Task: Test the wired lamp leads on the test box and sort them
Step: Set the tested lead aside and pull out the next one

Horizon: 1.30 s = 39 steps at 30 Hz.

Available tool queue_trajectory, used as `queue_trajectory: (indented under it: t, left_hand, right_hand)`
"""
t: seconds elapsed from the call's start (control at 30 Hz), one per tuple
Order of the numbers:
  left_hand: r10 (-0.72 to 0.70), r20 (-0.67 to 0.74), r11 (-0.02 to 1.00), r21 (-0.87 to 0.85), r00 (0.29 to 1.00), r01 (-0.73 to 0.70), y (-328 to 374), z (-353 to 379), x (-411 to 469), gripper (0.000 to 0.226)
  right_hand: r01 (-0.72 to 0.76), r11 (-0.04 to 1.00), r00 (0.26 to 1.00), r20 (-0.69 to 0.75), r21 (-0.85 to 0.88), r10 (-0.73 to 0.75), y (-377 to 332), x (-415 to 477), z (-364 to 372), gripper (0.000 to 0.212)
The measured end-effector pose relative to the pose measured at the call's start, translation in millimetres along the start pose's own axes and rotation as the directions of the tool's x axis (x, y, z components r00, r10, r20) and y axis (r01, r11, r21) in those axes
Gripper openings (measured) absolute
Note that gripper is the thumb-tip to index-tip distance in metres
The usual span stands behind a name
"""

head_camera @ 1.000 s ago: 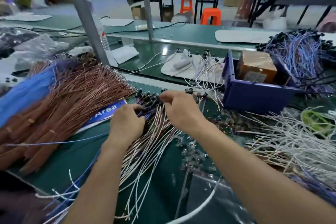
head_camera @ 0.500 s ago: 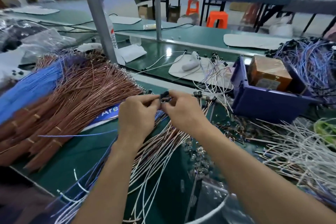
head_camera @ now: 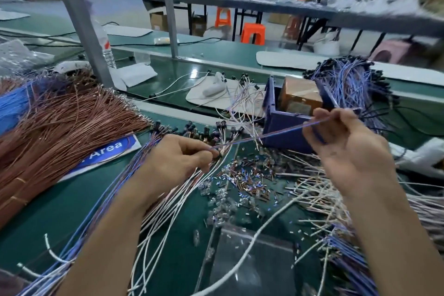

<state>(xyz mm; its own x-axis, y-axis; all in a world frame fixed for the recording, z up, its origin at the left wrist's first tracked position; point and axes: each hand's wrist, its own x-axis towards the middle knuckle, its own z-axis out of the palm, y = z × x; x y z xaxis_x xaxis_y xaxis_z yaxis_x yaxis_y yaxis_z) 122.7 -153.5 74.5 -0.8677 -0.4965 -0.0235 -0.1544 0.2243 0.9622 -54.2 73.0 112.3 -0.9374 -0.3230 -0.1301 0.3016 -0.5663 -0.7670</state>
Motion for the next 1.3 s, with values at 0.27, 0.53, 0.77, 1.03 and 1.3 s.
queue_trajectory:
  t: [0.27,0.53,0.77,1.03,1.3]
  left_hand:
    - [0.169,0.115,0.948,0.252,0.979,-0.194,21,59,14,0.024]
    - [0.371,0.242,0.900,0.144,0.897,-0.411,35,138,27,0.011]
    - [0.173,0.086,0.969,-0.191,0.981,-0.154,13,156,32,0.017]
    - [-0.059,-0.125,0.932,-0.362,0.990,0.010,-1,130,51,0.023]
    - [0.005,0.084,0.912,-0.410,0.996,0.030,4,164,40,0.014]
  right_hand:
    - [0.013,0.949,0.996,0.088,-0.316,0.016,-23,-19,-70,0.015]
    - [0.283,0.368,0.940,0.333,-0.886,0.079,-7,-28,-56,0.016]
    - [0.156,0.523,0.980,0.196,-0.838,0.021,7,-5,-72,0.018]
    - [0.003,0.807,0.995,0.080,-0.591,0.055,12,-2,-87,0.030]
    - [0.040,0.821,0.996,0.092,-0.570,0.015,22,-3,-86,0.027]
